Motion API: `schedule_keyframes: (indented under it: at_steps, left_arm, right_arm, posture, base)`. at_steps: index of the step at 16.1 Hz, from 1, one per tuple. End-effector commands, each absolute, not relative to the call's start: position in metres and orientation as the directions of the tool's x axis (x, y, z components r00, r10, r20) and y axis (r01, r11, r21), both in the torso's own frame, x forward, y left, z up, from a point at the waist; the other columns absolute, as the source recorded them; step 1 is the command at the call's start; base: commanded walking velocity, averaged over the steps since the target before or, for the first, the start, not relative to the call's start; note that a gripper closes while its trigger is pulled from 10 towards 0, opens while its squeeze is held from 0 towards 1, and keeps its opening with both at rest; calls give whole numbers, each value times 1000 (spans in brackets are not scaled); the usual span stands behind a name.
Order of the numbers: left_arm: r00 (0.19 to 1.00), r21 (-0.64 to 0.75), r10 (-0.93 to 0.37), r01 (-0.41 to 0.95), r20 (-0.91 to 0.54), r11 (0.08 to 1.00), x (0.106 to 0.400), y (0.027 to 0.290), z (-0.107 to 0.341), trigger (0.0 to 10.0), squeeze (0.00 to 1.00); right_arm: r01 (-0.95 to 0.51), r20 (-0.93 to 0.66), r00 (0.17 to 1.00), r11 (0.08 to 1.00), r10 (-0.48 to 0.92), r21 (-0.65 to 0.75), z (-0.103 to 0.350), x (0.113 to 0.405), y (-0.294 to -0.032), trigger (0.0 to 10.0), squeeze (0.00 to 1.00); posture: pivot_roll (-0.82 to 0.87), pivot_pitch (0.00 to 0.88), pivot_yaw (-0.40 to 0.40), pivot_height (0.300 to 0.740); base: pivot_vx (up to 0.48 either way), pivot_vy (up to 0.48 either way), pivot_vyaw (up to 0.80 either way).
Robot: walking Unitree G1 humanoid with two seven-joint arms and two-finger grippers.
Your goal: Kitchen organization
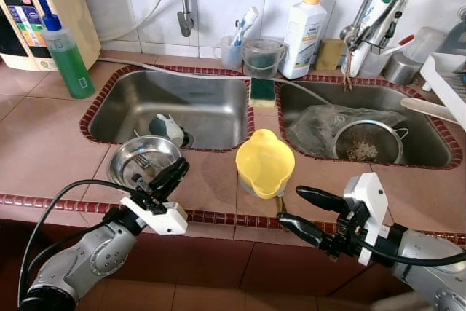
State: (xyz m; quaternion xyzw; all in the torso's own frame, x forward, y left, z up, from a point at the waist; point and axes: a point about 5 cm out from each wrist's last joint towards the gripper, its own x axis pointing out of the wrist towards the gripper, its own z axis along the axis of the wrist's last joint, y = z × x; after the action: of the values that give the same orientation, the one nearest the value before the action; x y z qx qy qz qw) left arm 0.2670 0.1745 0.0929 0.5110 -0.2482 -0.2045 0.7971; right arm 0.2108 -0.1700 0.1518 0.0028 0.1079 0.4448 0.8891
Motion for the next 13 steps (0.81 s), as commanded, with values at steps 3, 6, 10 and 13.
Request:
schedule_keyframes:
  at_steps: [3, 6, 10, 13]
  left_arm:
    - [806, 925, -577, 110, 132, 364, 263, 181, 86, 0, 0]
    - [819, 901, -538, 62, 200, 429, 267, 192, 112, 0, 0]
    - [847, 827, -430, -19, 312, 561, 280, 215, 158, 3686, 0]
    - [820, 741, -470, 87, 326, 666, 278, 207, 171, 10000, 0]
  right_arm:
    - [-794, -179, 582, 602, 793, 83, 155, 213, -170, 10000, 0]
    - [-797, -180, 580, 600, 794, 77, 156, 213, -171, 10000, 0]
    - [-806, -182, 568, 587, 803, 74, 154, 217, -169, 10000, 0]
    - [-812, -177, 562, 580, 808, 72, 155, 219, -167, 10000, 0]
  posture:
    - [-89, 34, -14, 740]
    - [-92, 30, -16, 740]
    - [-72, 11, -22, 740]
    - [-66, 6, -24, 740]
  base:
    - [0, 0, 0]
    - [0, 0, 0]
    - [0, 0, 0]
    - [0, 0, 0]
